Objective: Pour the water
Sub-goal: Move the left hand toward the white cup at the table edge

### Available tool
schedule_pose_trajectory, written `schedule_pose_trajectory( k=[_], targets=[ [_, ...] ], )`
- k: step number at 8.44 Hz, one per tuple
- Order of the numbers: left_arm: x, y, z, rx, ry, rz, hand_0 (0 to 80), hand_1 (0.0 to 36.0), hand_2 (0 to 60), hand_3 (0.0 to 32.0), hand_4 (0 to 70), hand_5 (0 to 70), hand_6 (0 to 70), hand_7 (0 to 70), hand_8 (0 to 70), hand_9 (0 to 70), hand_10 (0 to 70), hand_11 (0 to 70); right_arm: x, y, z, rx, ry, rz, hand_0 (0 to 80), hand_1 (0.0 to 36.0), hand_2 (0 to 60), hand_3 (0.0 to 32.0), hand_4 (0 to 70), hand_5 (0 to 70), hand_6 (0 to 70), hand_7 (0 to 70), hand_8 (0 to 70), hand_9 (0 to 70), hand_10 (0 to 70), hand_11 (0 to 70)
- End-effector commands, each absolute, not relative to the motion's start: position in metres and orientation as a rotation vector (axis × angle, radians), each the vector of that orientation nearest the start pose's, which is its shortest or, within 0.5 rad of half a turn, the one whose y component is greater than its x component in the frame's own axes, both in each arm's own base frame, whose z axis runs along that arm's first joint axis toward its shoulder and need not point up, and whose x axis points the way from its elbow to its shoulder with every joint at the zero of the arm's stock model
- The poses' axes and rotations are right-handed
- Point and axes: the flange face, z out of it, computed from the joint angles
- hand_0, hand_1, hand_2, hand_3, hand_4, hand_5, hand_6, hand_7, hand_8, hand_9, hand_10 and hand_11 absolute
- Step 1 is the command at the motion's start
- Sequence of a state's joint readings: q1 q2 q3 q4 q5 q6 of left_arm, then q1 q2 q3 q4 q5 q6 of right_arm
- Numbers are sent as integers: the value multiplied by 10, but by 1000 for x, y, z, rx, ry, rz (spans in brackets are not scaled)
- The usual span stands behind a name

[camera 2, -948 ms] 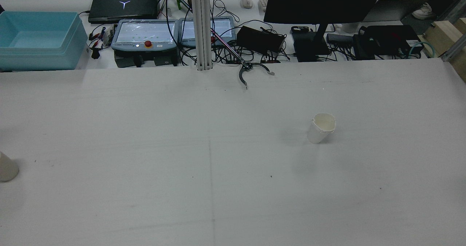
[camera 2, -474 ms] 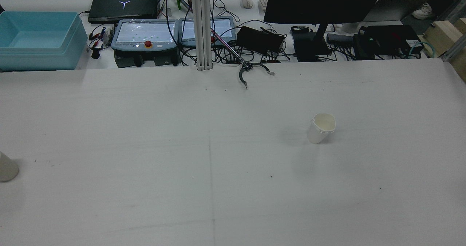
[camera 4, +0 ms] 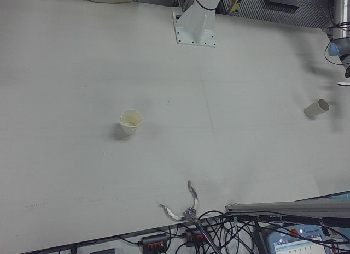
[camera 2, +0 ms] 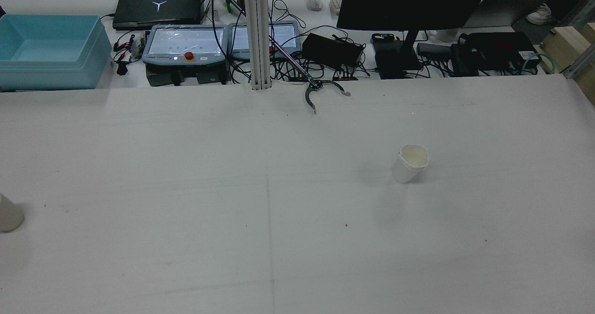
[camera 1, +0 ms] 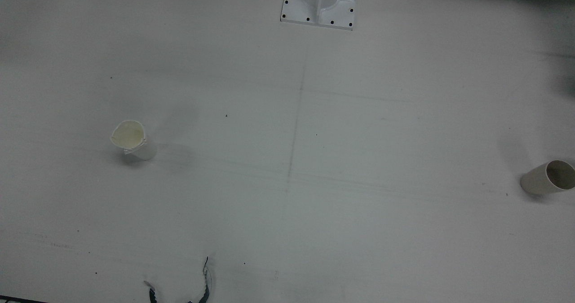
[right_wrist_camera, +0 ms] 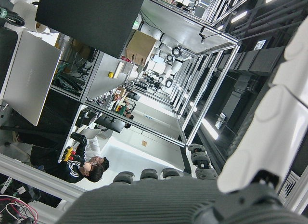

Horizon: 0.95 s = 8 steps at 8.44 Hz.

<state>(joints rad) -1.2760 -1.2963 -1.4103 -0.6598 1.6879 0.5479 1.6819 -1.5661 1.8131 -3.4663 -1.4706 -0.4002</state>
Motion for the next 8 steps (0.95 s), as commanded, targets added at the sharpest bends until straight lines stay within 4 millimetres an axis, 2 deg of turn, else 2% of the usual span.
schedule_pose_trajectory(
  k=[1, 3, 5, 6, 7, 8],
  targets=[
    [12, -384, 833, 42, 2066, -1473, 576, 237, 26, 48, 0, 0, 0, 0, 12, 15, 5, 35, 190, -457, 602, -672, 2135, -2417, 463, 94, 18, 0, 70, 15, 0, 10, 0, 0, 0, 0],
    [24, -395, 827, 41, 2076, -1441, 569, 233, 29, 62, 0, 0, 0, 0, 8, 8, 2, 32, 190, -457, 601, -671, 2139, -2411, 461, 86, 8, 0, 69, 13, 0, 8, 0, 0, 0, 0],
    [15, -378, 861, 71, 2075, -1472, 550, 221, 34, 68, 0, 0, 0, 0, 6, 4, 7, 38, 193, -455, 597, -680, 2141, -2398, 459, 82, 8, 0, 66, 17, 0, 7, 0, 0, 0, 0],
    [7, -373, 871, 115, 2088, -1516, 543, 217, 42, 72, 0, 0, 0, 0, 5, 4, 8, 38, 193, -455, 597, -679, 2139, -2400, 459, 84, 11, 0, 66, 16, 0, 7, 0, 0, 0, 0],
    [-1, -377, 865, 170, 2178, -1548, 553, 227, 46, 78, 0, 0, 0, 0, 6, 5, 8, 39, 193, -455, 596, -680, 2141, -2398, 460, 85, 12, 0, 66, 11, 0, 5, 0, 0, 0, 0],
    [-9, -382, 862, 259, 2219, -1597, 590, 266, 91, 78, 0, 0, 0, 0, 9, 9, 3, 36, 192, -455, 597, -678, 2141, -2404, 460, 85, 12, 0, 66, 18, 0, 7, 0, 0, 0, 0]
  ],
)
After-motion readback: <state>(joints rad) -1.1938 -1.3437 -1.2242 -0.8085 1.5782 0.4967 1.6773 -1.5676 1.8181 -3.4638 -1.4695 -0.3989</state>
